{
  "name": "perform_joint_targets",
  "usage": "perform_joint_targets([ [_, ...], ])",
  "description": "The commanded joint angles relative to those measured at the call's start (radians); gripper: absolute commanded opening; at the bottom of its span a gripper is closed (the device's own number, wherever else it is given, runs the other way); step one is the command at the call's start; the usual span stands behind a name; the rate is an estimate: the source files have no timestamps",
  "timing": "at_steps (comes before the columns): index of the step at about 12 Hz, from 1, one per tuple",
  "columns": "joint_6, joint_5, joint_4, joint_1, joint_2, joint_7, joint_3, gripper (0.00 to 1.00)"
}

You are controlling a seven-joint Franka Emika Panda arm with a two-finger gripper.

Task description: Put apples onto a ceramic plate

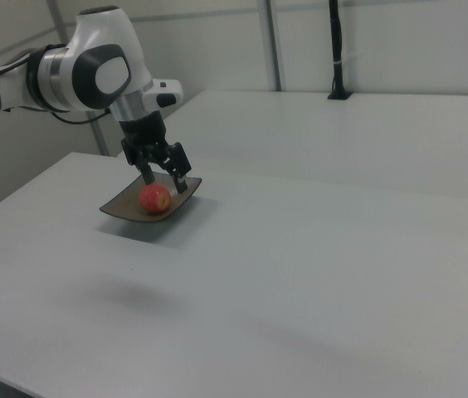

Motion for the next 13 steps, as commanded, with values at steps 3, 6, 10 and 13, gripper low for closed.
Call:
perform_joint_targets([
  [3,0.025,0.034,-0.048,-0.002,-0.030,-0.019,-0.006,1.00],
  [6,0.029,0.059,-0.050,0.000,-0.046,-0.028,-0.026,1.00],
  [10,0.012,0.059,-0.063,0.000,-0.051,-0.137,-0.027,1.00],
  [13,0.019,0.059,-0.065,-0.002,-0.053,-0.139,-0.029,1.00],
])
